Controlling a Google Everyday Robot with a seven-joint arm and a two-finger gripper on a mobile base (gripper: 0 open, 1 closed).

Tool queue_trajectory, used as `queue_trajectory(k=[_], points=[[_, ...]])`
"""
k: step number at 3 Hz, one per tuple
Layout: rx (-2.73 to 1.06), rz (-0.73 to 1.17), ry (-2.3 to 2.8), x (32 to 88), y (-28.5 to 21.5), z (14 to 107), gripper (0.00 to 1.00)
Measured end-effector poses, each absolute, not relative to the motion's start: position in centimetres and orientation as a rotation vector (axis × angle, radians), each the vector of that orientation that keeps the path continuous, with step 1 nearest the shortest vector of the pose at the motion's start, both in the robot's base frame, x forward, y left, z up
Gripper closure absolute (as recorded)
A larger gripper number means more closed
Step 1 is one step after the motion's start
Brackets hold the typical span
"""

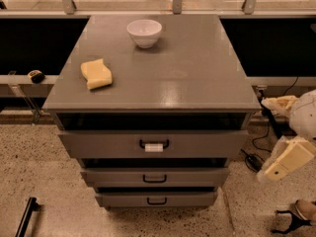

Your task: Open top drawer

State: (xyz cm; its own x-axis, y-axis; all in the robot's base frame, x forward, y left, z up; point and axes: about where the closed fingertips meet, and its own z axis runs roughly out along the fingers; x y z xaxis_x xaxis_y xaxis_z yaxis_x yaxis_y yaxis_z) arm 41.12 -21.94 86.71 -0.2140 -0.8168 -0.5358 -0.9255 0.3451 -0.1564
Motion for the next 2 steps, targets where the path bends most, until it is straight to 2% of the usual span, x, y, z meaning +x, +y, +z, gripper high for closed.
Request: queue_trajectory(k=[2], points=[[-1.552, 0.349, 2.0, 40.4, -18.1, 81.4, 0.0]])
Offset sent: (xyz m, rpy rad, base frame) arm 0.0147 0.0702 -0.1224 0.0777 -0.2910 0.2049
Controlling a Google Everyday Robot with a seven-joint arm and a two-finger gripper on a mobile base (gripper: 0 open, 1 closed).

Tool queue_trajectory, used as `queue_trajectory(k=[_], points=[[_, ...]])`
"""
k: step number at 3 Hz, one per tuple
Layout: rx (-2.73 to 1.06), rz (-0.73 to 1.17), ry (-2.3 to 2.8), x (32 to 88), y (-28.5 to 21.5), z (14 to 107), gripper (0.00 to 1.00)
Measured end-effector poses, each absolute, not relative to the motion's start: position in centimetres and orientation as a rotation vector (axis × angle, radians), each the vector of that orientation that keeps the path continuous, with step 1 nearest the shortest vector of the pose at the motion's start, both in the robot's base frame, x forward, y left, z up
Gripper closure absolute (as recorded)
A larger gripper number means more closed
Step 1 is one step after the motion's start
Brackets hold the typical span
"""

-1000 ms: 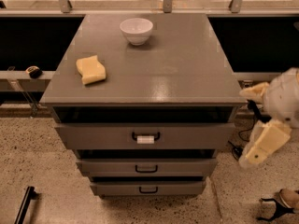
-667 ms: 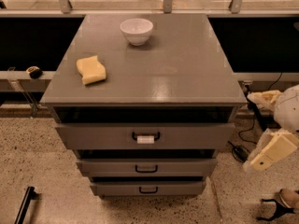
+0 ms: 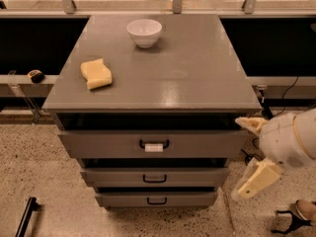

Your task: Open top drawer

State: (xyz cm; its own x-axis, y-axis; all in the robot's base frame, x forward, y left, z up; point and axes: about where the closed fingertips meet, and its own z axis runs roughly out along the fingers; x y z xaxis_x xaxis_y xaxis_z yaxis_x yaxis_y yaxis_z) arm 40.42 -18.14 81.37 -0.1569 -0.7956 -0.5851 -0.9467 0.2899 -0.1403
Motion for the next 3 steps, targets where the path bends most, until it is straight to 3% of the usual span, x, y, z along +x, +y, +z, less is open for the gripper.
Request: queue_trajectory(k=[3], points=[[-1.614, 0.279, 1.834, 42.1, -15.8, 78.1, 0.0]])
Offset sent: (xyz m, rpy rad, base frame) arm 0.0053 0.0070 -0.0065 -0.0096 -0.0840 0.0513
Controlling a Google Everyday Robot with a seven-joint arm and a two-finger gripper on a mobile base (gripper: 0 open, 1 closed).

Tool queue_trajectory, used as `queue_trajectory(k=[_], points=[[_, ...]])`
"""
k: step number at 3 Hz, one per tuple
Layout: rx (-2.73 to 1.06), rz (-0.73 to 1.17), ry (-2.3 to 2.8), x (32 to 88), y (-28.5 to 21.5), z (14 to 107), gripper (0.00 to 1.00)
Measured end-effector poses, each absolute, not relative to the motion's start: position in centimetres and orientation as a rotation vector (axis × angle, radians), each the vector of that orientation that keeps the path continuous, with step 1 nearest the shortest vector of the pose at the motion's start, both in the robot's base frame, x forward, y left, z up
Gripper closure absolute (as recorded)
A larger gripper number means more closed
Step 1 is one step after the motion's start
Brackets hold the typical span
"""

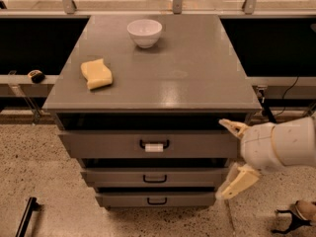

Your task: Open top drawer

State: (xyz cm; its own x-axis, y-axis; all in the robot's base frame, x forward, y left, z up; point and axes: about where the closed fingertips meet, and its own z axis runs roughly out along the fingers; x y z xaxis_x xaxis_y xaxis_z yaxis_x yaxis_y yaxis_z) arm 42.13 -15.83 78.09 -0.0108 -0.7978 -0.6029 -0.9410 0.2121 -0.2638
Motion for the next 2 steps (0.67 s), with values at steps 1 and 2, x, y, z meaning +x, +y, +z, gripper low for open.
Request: queue_trajectory(k=[1, 2], points=[[-1.651, 0.265, 1.698, 43.8, -13.22, 73.86, 0.0], [-1.663, 0.241, 1.673, 44.23, -13.09, 73.83, 0.0]])
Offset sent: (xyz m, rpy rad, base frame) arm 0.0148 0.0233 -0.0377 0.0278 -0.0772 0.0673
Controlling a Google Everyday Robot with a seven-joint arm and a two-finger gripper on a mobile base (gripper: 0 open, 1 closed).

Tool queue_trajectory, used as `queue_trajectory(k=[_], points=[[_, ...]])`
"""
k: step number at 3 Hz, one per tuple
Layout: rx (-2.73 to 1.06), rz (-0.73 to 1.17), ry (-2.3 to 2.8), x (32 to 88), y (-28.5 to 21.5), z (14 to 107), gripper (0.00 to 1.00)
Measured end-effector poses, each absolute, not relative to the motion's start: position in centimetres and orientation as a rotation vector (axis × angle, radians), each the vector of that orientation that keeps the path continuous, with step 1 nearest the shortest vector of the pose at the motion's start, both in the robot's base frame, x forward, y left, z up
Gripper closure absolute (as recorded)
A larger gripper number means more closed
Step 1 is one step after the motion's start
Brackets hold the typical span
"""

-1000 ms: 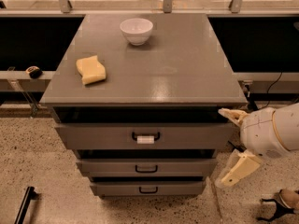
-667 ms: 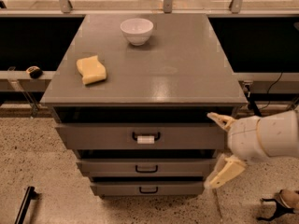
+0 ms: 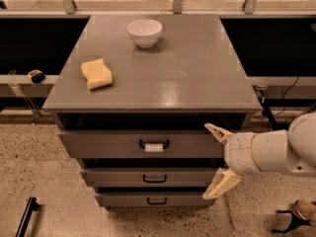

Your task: Open top drawer

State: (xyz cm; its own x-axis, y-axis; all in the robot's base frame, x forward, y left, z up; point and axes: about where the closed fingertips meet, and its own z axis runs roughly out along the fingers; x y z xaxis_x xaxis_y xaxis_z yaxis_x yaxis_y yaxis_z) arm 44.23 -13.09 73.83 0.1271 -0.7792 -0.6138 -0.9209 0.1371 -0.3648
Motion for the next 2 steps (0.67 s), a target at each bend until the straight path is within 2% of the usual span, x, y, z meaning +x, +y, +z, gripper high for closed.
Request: queue_trajectory(k=[2], points=[[-1.737, 0.177, 1.719, 45.6, -13.5, 70.6, 0.0]])
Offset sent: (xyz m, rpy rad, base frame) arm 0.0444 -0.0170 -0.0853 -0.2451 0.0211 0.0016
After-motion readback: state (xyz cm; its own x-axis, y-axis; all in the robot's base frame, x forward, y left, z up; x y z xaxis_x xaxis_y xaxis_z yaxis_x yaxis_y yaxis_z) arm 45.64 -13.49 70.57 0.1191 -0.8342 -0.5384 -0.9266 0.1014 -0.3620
